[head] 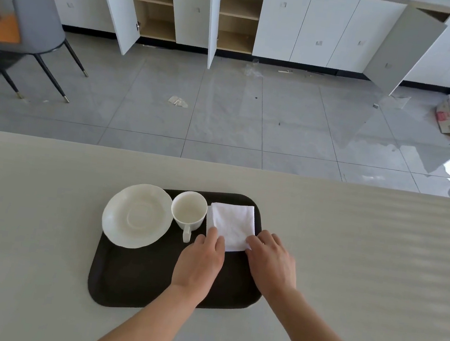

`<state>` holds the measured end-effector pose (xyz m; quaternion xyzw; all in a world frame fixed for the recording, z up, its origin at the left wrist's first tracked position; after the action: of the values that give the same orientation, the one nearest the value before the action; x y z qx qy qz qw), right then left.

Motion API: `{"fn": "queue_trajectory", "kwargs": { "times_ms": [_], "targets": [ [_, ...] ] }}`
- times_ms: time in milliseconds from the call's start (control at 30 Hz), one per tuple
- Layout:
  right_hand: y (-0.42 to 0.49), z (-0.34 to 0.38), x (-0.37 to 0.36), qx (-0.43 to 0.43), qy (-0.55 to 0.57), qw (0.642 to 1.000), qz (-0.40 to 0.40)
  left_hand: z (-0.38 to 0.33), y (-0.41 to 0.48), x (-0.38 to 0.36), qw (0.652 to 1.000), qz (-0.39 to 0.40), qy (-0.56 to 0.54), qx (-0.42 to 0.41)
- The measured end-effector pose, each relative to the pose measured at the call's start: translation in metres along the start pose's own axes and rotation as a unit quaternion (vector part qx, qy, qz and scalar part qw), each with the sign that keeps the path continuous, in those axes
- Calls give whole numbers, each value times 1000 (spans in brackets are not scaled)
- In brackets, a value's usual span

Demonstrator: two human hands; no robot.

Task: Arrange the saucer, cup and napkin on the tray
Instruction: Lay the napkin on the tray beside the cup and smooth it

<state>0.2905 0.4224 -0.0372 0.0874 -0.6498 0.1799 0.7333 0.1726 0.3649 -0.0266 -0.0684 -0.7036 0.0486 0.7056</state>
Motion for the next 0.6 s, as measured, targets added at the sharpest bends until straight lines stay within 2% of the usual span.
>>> {"fn": "queue_trajectory", "kwargs": {
  "times_ms": [133,300,467,600],
  "targets": [
    [5,1,1,-1,9,1000,-6,6,5,3,999,-8,-32,21],
    [10,1,1,0,33,999,-19,8,10,-10,997,23,-74,26],
    [15,-1,2,-7,49,998,-33,4,13,-15,998,38,-53,26],
    [20,3,6,15,79,996,-44,2,10,-9,999,18,-34,23]
  ]
}}
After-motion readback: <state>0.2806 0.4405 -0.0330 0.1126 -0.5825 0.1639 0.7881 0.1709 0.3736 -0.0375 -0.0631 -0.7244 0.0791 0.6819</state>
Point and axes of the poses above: each hand's wrist, its own y-axis towards the middle knuckle, its own x-axis out of the back of the hand, z = x × y, the point moved 9 cm from there along y, towards the middle knuckle, and after that the axes turned 5 degrees about z, right-handed, at the moved point
